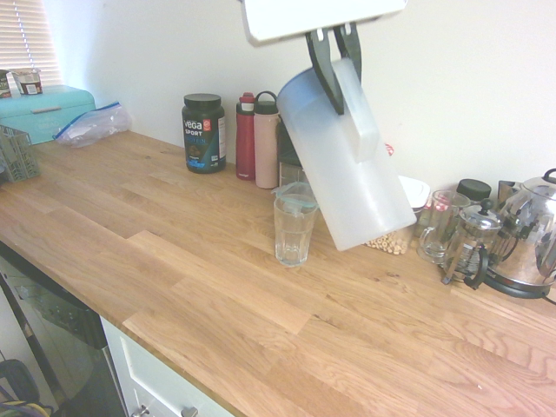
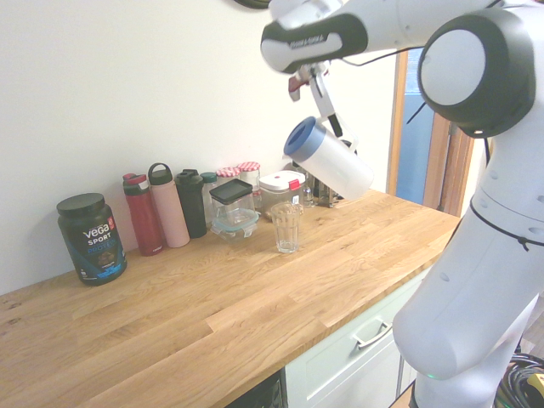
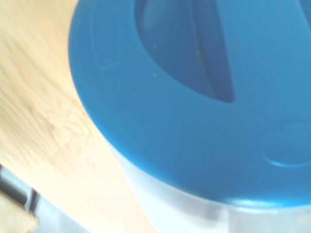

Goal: Pour me some water

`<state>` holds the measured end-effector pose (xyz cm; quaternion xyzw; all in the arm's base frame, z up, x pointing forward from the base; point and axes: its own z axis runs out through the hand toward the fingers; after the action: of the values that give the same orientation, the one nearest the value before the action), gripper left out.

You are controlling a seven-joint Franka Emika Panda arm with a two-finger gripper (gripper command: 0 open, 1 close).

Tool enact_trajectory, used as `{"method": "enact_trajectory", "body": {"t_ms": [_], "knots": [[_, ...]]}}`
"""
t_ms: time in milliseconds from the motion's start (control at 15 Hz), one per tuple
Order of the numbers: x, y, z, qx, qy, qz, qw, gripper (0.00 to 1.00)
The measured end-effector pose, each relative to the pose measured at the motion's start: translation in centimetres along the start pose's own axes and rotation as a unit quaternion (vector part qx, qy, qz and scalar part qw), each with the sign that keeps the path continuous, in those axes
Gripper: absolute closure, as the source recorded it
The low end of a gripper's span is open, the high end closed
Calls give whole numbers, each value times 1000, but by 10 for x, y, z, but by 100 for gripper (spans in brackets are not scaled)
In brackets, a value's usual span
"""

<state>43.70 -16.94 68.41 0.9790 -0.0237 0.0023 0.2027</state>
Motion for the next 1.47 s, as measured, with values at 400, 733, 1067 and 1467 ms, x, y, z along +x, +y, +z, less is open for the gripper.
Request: {"method": "enact_trajectory", "body": {"t_ms": [400, 733, 1067, 1467], "knots": [[-36, -2, 23, 81, 43, 147, 985, 100], [-85, 9, 73, 136, 38, 275, 951, 100], [-126, -47, 94, 161, 64, 386, 906, 100], [-178, -146, 51, 162, 154, 471, 853, 100]]}}
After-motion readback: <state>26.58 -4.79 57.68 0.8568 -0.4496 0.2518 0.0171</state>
